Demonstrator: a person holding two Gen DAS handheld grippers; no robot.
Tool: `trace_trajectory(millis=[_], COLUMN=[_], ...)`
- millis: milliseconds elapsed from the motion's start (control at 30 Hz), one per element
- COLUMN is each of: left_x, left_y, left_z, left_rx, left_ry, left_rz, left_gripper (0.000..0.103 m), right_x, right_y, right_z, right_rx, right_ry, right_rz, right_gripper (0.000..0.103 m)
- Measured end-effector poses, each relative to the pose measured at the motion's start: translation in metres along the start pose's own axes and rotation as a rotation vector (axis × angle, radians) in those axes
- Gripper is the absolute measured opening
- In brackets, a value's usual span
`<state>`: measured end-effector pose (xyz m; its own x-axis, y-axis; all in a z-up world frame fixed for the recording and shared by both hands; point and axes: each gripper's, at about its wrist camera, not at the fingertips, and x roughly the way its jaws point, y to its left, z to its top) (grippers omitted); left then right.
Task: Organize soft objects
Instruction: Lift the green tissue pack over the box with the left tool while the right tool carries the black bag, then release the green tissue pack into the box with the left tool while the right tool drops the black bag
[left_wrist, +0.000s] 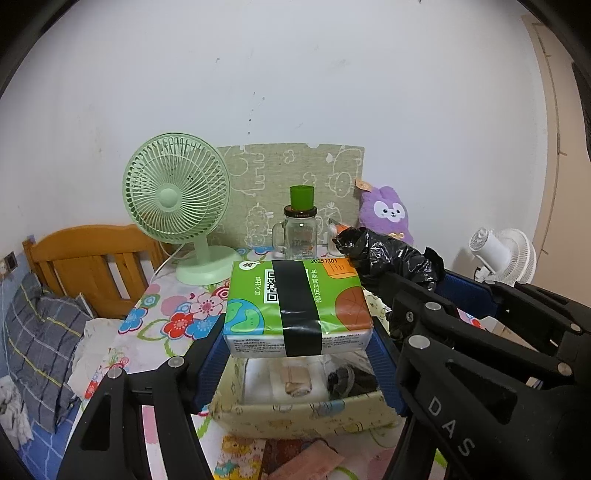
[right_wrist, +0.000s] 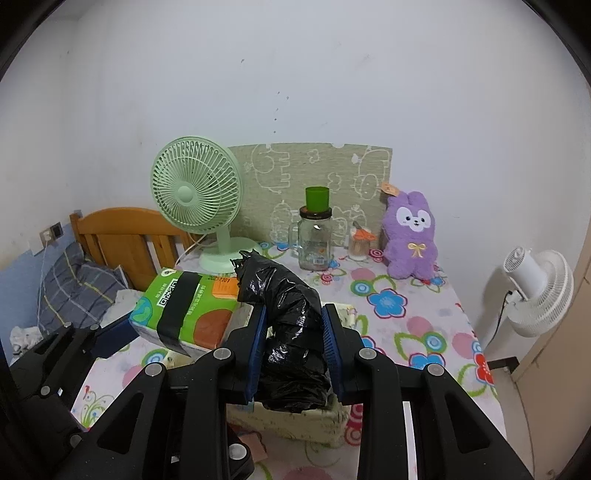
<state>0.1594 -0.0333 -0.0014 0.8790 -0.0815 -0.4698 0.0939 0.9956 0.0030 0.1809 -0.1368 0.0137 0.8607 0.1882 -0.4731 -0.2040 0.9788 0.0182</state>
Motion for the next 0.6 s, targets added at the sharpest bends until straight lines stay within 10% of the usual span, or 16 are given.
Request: trace_trajectory(millis=[600], left_x=[0.072], left_y=[0.009], left_z=[0.004], left_rx=[-0.007], left_ry=[0.089], left_rz=[-0.015], left_gripper=[0.073], right_x=[0.079], right_y=[-0.013], right_z=[0.006], right_rx=[0.049], right_ry=[0.070], right_rz=[0.037], right_gripper=[0.033])
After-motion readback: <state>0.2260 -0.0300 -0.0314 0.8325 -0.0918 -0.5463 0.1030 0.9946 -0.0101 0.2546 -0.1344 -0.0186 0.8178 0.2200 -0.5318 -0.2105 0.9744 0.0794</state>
